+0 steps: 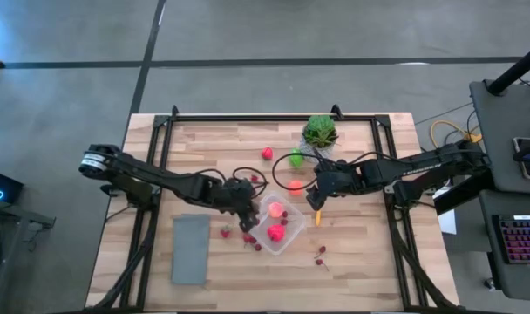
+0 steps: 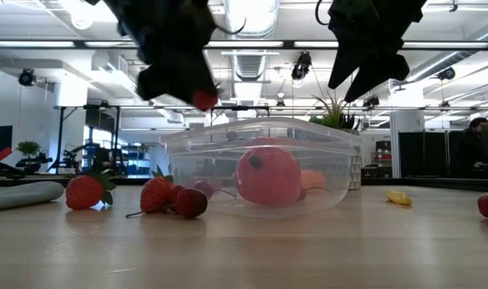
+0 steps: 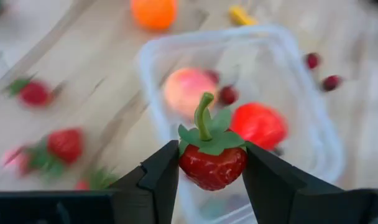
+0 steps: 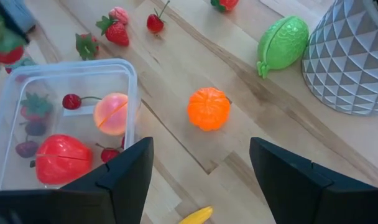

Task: Pick and placing Produce into tupperware
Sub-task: Put the red strawberry into the transparent bin, then put the orange pumpkin into the bin

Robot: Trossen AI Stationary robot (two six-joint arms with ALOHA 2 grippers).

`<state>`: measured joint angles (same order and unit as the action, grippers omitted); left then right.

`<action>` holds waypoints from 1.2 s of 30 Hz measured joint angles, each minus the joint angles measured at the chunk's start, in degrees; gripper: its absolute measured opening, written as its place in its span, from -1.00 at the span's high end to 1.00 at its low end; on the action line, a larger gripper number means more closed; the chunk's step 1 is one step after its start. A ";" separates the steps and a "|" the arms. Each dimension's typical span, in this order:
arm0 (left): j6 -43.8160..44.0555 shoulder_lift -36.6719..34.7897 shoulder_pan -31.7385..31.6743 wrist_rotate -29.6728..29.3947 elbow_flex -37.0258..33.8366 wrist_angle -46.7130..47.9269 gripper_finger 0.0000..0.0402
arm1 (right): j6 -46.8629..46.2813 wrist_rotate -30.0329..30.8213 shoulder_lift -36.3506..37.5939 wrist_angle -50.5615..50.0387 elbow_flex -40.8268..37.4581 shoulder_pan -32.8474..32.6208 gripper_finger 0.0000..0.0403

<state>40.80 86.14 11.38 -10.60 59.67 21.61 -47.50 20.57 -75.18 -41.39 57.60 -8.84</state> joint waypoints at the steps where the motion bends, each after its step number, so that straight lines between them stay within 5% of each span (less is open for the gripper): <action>1: -1.02 0.51 0.13 1.14 0.42 -1.30 0.29 | 0.09 -0.04 0.00 -0.04 0.00 0.00 -0.28; 6: -2.25 4.55 0.34 8.94 0.56 -8.42 0.29 | 1.00 -1.50 0.00 -0.23 0.00 0.00 -0.28; 11: -0.66 6.33 0.75 10.00 0.65 -10.81 0.24 | 1.50 -1.50 0.07 -0.46 0.00 -0.02 -0.29; 22: 4.36 6.32 1.11 9.98 0.69 -11.64 -0.38 | 1.67 -3.03 0.35 -2.85 0.00 -0.02 -0.40; 28: 5.34 2.72 1.11 9.93 0.62 -11.38 -0.45 | -4.40 -4.58 0.24 -5.61 0.00 0.22 -0.40; 36: -0.22 -4.21 0.91 3.99 -0.93 8.75 -0.46 | -9.10 -6.27 -1.83 -3.63 -0.02 3.50 -0.41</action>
<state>40.58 81.93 12.29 -6.61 58.74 30.36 -56.60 14.30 -77.01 -45.02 57.58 -5.35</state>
